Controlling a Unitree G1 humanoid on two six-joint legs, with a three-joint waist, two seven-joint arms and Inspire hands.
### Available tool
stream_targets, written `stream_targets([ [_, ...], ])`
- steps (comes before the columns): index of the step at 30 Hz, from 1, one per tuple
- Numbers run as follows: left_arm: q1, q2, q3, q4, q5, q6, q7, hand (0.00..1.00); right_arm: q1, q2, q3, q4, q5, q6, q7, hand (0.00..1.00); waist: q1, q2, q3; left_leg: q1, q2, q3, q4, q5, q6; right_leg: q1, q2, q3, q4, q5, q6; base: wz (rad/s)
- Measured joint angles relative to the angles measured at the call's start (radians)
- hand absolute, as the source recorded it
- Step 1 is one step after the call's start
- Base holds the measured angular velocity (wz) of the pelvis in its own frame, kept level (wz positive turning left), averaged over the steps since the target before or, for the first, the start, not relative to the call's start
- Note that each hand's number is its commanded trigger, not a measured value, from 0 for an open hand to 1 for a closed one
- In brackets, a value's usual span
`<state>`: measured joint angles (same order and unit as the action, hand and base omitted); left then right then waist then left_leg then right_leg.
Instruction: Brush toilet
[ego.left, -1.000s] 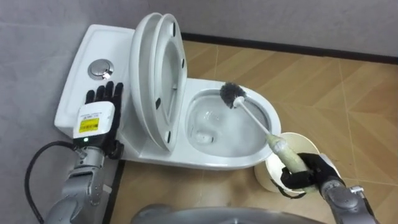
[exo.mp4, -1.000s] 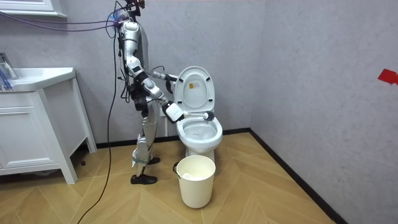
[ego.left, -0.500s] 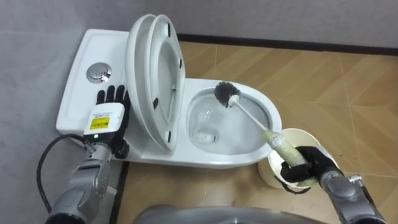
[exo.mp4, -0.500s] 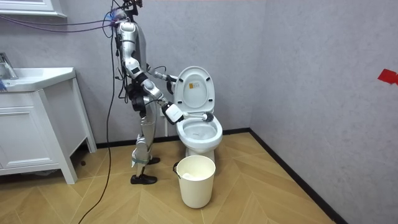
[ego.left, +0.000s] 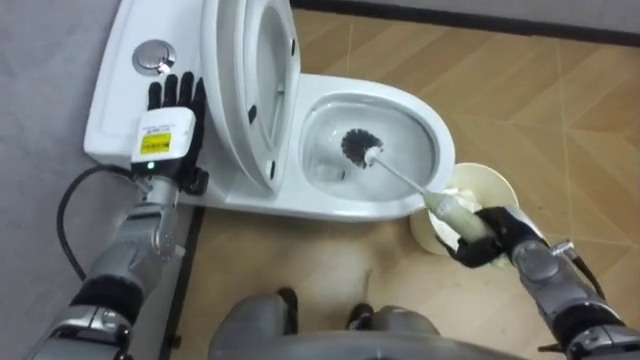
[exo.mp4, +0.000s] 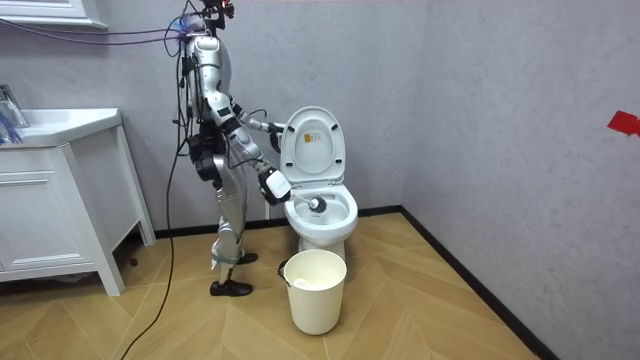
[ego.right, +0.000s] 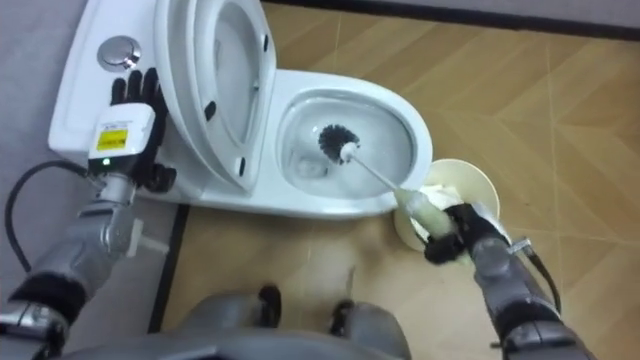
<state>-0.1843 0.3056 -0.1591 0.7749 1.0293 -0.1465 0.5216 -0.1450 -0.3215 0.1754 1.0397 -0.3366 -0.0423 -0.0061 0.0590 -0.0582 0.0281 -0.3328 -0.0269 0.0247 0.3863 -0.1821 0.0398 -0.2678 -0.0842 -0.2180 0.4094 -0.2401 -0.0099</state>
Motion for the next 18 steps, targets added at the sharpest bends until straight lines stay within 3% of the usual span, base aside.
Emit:
stream_targets([
  [5,-0.039,0.004,-0.001,0.001,0.000,-0.012,0.089,0.00,-0.049,-0.012,0.039,0.036,-0.069,0.022,-0.008,1.00,0.021,-0.001,0.0019,-0.102,0.004,-0.014,0.053,0.001,0.000,-0.094,-0.002,-0.013,0.044,0.007,-0.009,0.05],
  [11,-0.103,0.004,-0.027,0.022,-0.018,-0.015,0.146,0.00,-0.159,-0.027,0.138,0.092,-0.120,0.039,-0.038,1.00,0.041,0.015,0.0128,-0.203,0.014,-0.036,0.099,0.002,-0.003,-0.181,-0.020,-0.084,0.096,0.002,-0.024,0.08],
  [12,-0.111,0.004,-0.039,0.019,-0.021,-0.015,0.151,0.00,-0.169,-0.040,0.156,0.092,-0.142,0.042,-0.048,1.00,0.056,0.017,0.0142,-0.224,0.014,-0.037,0.112,0.000,-0.005,-0.202,-0.023,-0.088,0.109,0.001,-0.027,0.05],
  [13,-0.125,0.004,-0.056,0.016,-0.043,-0.015,0.157,0.00,-0.188,-0.065,0.186,0.092,-0.153,0.044,-0.049,1.00,0.059,0.031,0.0216,-0.249,0.014,-0.048,0.135,-0.003,-0.006,-0.215,-0.023,-0.099,0.122,-0.002,-0.030,0.07],
  [18,-0.167,0.006,-0.087,-0.019,-0.084,-0.014,0.178,0.00,-0.246,-0.121,0.246,0.094,-0.216,0.072,-0.066,1.00,0.088,0.033,0.0234,-0.339,0.004,-0.060,0.185,-0.004,-0.009,-0.303,-0.043,-0.116,0.182,-0.026,-0.042,0.13],
])
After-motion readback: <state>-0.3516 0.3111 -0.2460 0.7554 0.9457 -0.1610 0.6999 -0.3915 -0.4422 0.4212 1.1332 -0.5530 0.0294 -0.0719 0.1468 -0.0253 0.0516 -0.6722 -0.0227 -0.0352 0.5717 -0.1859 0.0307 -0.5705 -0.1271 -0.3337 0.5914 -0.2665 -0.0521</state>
